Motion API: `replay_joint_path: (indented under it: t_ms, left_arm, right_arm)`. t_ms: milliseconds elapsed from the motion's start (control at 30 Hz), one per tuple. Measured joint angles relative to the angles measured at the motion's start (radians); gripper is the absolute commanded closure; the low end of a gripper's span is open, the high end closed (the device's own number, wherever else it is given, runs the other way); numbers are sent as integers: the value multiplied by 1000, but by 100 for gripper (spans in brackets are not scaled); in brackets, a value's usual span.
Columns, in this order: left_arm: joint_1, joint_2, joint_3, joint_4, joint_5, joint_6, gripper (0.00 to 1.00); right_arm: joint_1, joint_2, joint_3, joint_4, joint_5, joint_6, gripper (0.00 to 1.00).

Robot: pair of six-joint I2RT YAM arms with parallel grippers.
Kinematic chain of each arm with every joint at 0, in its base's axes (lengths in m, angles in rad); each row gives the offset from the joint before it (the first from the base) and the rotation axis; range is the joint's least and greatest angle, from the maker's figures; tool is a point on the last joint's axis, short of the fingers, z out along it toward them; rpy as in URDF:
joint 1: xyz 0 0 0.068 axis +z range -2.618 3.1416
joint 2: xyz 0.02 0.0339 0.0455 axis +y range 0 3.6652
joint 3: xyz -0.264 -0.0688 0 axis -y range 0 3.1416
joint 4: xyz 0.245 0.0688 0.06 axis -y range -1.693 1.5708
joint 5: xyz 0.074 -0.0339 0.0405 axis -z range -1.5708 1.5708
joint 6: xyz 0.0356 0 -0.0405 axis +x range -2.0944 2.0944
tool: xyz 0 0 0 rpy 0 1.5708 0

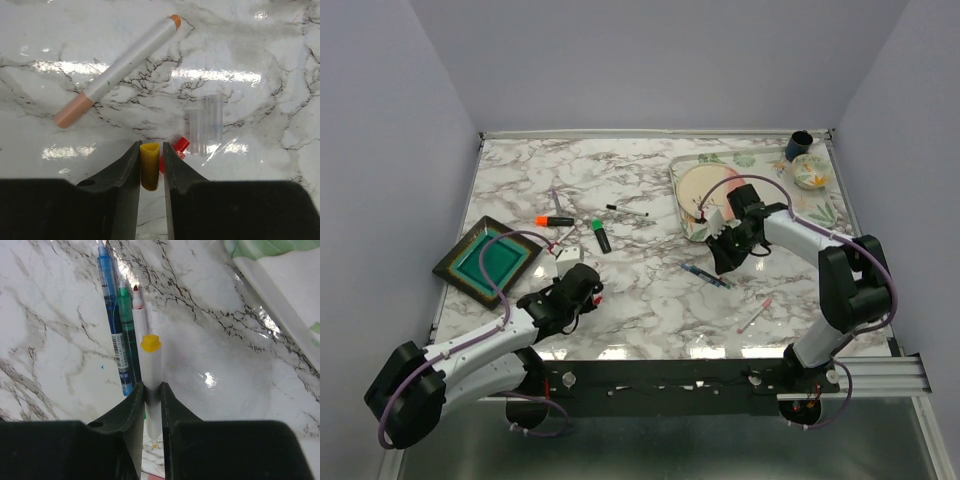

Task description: Open the pen caps

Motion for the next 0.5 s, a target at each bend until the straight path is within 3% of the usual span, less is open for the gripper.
replay_joint_path:
  t_ms: [200, 333, 500]
  left_arm:
    - [5, 33, 11, 21, 34, 19, 62]
    - [6, 40, 12, 24, 48, 27, 58]
    - [6, 38, 26, 22, 64, 32, 38]
  right_arm:
    - [19, 35, 21, -11, 7, -9, 59]
    - [21, 41, 25, -22, 8, -11, 57]
    - [22, 37, 28, -30, 8, -12, 56]
